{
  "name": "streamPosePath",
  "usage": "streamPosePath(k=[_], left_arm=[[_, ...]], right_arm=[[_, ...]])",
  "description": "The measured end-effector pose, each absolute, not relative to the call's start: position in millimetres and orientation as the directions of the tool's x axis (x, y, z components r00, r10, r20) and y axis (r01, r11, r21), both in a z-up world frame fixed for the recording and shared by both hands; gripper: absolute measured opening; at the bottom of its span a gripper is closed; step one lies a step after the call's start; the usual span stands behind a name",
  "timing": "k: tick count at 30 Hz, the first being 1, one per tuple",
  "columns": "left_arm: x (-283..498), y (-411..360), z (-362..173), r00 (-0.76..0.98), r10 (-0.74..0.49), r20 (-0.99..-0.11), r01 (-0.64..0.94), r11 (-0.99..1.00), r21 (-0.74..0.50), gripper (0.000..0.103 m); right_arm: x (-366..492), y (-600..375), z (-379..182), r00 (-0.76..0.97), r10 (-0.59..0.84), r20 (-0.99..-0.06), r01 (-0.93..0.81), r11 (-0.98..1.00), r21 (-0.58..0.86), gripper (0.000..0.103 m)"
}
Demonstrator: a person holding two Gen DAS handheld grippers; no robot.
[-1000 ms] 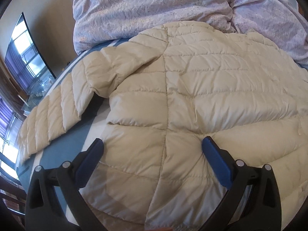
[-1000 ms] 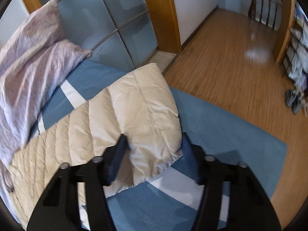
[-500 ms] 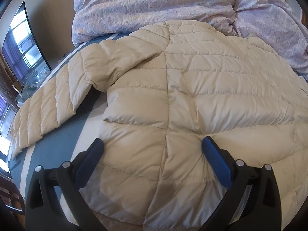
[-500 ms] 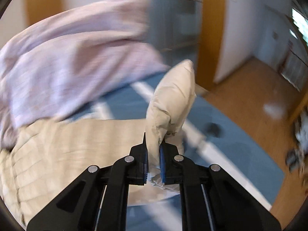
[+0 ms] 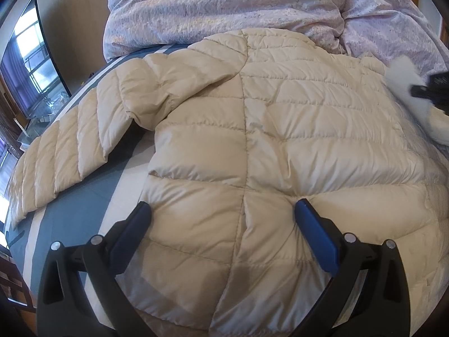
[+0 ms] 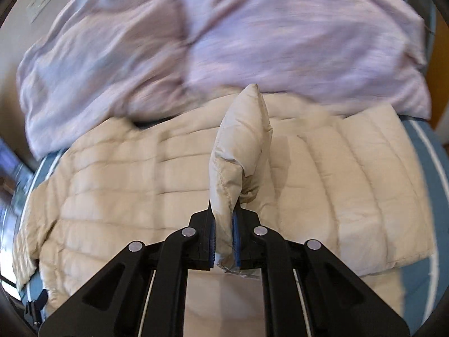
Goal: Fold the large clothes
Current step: 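Fold the held sleeve across the jacket back and open the right tool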
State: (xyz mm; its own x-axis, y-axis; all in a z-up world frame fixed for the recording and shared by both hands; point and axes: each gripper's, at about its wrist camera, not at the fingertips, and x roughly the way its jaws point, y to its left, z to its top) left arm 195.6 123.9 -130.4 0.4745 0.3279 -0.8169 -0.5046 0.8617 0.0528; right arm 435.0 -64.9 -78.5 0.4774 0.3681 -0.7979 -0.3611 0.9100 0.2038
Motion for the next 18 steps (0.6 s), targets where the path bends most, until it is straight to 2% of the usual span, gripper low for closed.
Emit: streamPosePath(k=[10, 12, 14, 15, 18], left_arm=[[196, 125, -130, 0.477, 0.318, -0.819, -0.505, 0.862, 0.041, 0.101], [196, 125, -130, 0.478, 0.317, -0.819, -0.506, 0.862, 0.038, 0.101], [196, 125, -130, 0.478, 0.314, -0.820, -0.506, 0.862, 0.035, 0.101], [195, 126, -130, 0.479, 0.314, -0.820, -0.506, 0.862, 0.034, 0.101], [195, 126, -130, 0.479, 0.312, -0.821, -0.506, 0.862, 0.033, 0.101]], right_arm=[[405, 27, -80, 0.387, 0.461, -0.799, -0.519, 0.825, 0.225, 0.011], [399, 34, -80, 0.363, 0.458, -0.812, -0.551, 0.808, 0.210, 0.019], [395, 32, -74, 0.338, 0.489, -0.804, -0.567, 0.788, 0.241, 0.055], [394, 27, -69, 0.340, 0.484, -0.806, -0.556, 0.795, 0.243, 0.057], [394, 7, -45, 0.427, 0.525, -0.737, -0.544, 0.799, 0.255, 0.058]])
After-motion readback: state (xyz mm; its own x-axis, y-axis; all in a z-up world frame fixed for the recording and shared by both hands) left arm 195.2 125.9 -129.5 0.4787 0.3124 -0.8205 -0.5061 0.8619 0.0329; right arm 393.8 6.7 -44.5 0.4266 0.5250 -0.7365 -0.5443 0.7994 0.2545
